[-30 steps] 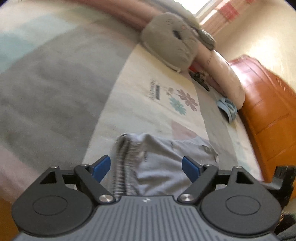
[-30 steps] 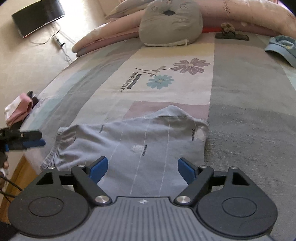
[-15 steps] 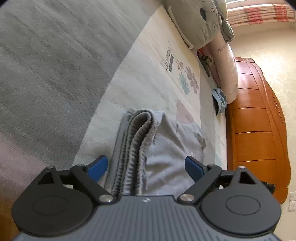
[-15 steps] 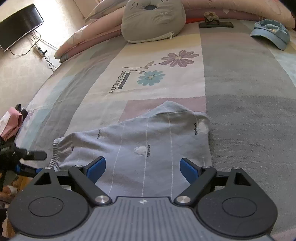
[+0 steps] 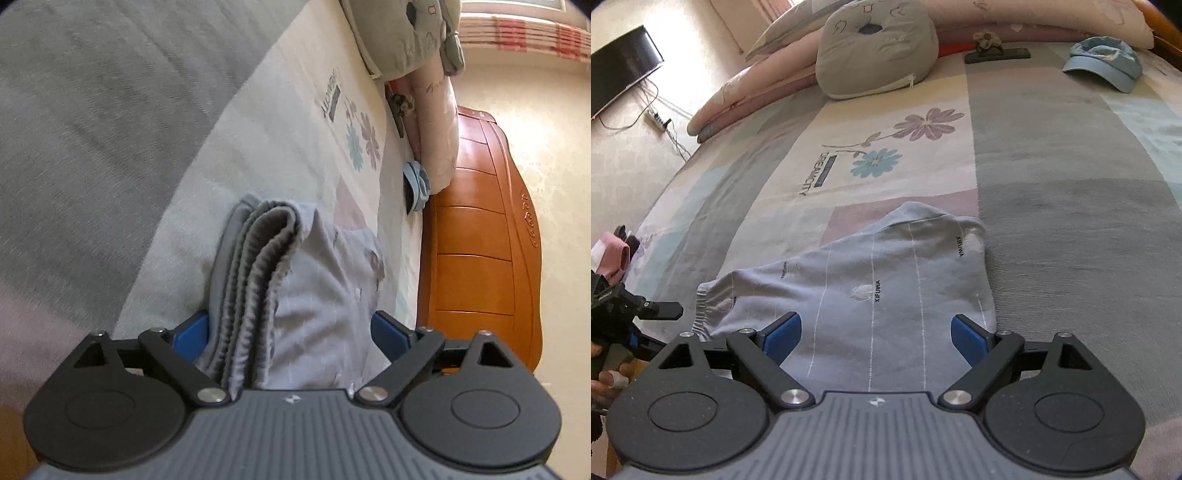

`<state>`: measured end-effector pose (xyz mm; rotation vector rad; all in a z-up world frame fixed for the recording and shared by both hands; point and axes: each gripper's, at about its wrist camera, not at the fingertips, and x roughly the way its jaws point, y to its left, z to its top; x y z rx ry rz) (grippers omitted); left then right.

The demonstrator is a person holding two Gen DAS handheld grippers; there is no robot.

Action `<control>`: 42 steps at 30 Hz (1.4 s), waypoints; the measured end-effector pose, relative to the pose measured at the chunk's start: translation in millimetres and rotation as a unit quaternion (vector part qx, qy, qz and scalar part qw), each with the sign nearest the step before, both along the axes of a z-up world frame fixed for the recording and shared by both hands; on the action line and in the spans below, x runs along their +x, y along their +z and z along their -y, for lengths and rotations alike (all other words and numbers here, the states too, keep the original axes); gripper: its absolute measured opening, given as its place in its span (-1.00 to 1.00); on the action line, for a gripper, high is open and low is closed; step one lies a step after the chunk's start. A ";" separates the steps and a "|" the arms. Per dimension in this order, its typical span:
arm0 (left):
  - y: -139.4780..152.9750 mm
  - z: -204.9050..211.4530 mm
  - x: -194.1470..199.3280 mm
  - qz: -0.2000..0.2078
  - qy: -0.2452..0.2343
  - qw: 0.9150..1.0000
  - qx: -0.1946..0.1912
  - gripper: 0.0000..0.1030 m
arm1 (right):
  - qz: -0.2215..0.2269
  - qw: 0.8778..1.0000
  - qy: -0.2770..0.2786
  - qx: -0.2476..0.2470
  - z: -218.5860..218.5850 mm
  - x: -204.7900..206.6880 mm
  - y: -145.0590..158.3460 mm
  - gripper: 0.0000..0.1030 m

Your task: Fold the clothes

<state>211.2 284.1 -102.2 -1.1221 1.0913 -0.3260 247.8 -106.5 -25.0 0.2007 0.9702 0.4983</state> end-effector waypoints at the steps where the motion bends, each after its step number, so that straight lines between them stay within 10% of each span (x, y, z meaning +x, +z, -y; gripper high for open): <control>1: 2.8 1.8 4.9 0.008 0.004 1.000 0.010 0.79 | 0.000 1.000 -0.002 0.001 1.2 -0.9 0.5 0.78; 10: -12.2 -1.1 -13.1 0.013 -0.045 0.997 -0.055 0.82 | 0.003 1.000 -0.006 0.005 13.5 -6.2 2.8 0.78; 27: -12.6 10.1 -3.9 0.042 -0.037 0.998 -0.034 0.67 | -0.075 0.993 -0.001 0.089 80.2 50.6 -33.4 0.85; 35: -11.2 12.5 0.9 0.045 -0.046 0.998 -0.024 0.65 | -0.167 0.954 0.084 0.235 85.2 92.5 -67.5 1.00; 42: -11.2 23.1 8.5 0.027 -0.047 0.998 -0.021 0.65 | -0.180 0.946 0.123 0.239 47.9 119.5 -66.6 1.00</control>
